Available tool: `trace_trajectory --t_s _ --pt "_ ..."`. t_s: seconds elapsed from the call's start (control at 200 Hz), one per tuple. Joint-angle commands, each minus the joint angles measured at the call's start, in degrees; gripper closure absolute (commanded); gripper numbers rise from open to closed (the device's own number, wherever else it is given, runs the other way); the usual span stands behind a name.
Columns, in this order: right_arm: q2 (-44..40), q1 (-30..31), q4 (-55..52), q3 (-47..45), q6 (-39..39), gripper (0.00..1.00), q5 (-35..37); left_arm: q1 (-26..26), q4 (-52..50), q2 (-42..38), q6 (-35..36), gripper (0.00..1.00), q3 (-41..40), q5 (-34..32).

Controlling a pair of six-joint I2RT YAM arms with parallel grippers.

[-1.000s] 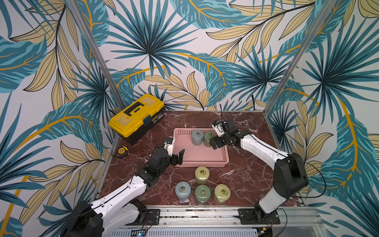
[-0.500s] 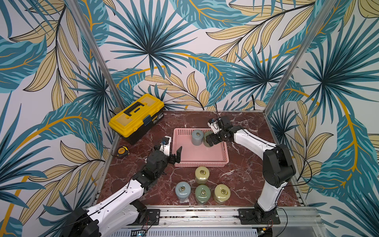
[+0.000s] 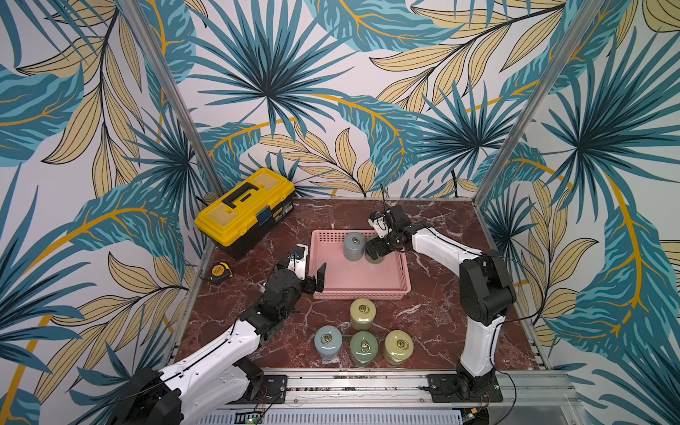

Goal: Take the tea canister out of the basket
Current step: Pick up the tea canister from the basket.

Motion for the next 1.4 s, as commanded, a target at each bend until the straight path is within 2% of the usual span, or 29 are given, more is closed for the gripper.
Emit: trace_trajectory --t_s 0.0,0.36,0.461,0.736,0.856,1.397 --pt "1.26 -0.14 -1.21 1.19 -0.55 0.01 -1.14 0.34 1.34 0.29 0.80 0.00 -0.84 -0.50" --pt "3.43 -0.13 -1.80 3.07 -0.59 0.06 -1.19 0.31 1.16 -0.01 1.00 0.00 -0.84 -0.77" --pt "3.67 -0.13 -1.93 3.29 -0.60 0.10 -1.19 0.32 1.16 -0.02 0.95 0.00 -0.84 -0.77" --pt "3.66 -0.20 -2.52 3.41 -0.31 0.36 -0.93 0.34 1.12 -0.01 0.99 0.00 -0.77 -0.89" --pt "3.20 -0.13 -2.89 3.30 0.18 0.43 -0.85 0.31 1.08 -0.01 0.99 0.00 -0.84 -0.87" --pt "-3.61 -0.09 -5.04 2.30 1.95 0.47 0.91 0.30 0.94 0.51 0.86 0.00 -0.75 -1.03"
